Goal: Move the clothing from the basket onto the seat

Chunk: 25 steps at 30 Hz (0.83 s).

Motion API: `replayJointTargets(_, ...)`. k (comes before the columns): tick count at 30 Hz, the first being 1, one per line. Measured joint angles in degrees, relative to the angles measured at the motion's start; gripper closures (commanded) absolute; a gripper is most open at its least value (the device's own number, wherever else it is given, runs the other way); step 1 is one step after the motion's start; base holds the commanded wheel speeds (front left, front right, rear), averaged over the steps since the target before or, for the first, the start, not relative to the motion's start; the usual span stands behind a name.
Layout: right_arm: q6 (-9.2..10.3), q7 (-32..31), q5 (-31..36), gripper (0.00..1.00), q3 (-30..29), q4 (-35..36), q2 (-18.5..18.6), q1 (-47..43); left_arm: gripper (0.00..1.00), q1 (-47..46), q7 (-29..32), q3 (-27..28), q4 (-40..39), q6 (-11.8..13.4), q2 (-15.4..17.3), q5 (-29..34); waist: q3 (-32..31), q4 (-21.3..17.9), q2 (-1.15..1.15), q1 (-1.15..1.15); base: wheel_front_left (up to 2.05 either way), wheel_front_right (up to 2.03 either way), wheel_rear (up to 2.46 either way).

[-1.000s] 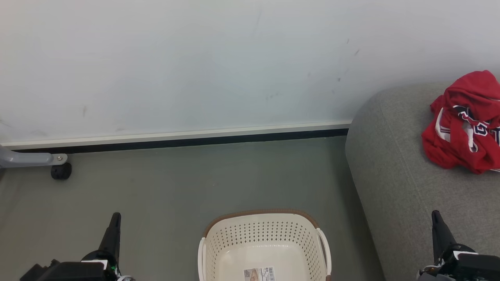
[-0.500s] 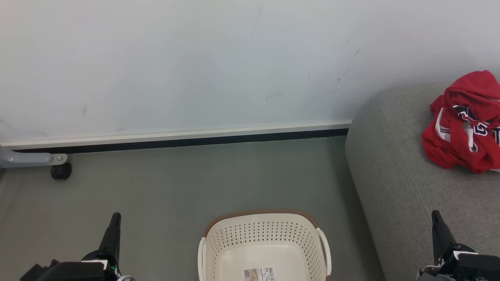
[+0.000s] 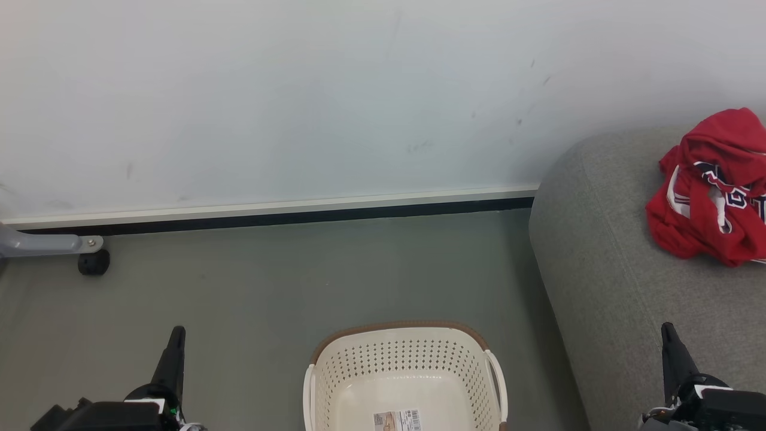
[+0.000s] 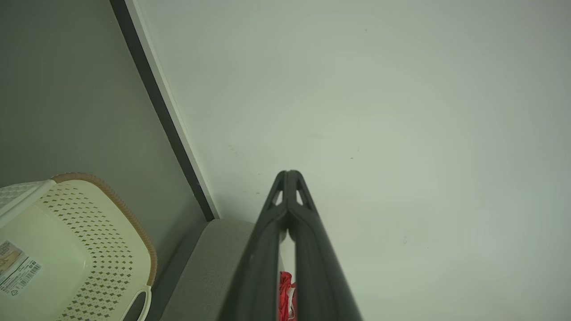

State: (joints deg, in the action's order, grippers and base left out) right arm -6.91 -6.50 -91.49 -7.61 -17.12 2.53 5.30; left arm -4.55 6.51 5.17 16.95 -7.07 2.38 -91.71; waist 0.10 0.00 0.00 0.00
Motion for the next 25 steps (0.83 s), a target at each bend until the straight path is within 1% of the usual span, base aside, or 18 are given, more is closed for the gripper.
replayJointTargets(25,0.00,0.0,0.0,1.00,0.0,0.0,0.0,0.0,1.00,0.0,0.0,0.0,0.0,0.0,0.0,0.0,0.0,0.0,0.00,0.00,0.00,0.00,0.00)
